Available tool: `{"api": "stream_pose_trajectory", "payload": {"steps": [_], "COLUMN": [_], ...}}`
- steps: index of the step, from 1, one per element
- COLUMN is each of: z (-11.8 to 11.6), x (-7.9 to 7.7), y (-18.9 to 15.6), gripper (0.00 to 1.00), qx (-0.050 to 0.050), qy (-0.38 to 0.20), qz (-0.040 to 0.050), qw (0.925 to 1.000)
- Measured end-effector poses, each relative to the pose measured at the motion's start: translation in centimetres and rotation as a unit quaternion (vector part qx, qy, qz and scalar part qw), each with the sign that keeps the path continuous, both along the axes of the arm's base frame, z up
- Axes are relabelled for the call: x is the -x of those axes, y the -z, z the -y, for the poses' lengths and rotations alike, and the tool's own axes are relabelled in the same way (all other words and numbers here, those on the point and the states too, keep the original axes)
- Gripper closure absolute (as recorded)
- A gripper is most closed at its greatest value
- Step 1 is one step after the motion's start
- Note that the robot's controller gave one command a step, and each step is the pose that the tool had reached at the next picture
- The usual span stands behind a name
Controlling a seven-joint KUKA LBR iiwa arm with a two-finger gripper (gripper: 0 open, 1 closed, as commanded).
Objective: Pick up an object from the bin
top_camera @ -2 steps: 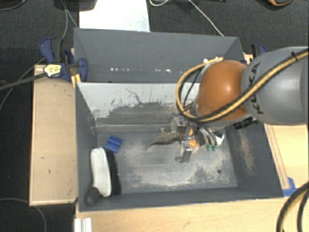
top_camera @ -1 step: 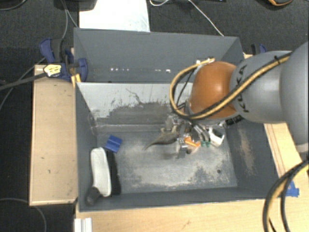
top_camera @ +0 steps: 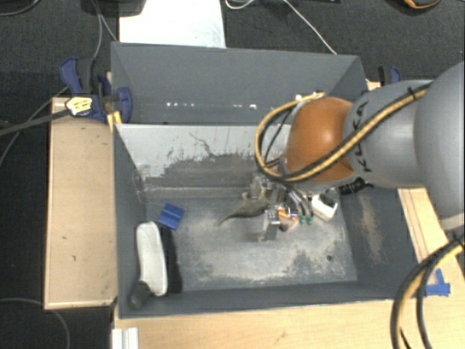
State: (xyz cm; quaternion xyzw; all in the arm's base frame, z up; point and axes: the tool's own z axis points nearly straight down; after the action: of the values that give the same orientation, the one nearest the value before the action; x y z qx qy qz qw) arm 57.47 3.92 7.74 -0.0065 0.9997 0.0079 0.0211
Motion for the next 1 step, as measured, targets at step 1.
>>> {"api": "stream_pose_trajectory", "payload": {"steps": [1], "z": [1.43], "x": [-1.1], "y": [0.55], "gripper": [1.0], "qx": [0.002], "qy": [-0.042], "qz": [0.005], "qw": [0.9991]}}
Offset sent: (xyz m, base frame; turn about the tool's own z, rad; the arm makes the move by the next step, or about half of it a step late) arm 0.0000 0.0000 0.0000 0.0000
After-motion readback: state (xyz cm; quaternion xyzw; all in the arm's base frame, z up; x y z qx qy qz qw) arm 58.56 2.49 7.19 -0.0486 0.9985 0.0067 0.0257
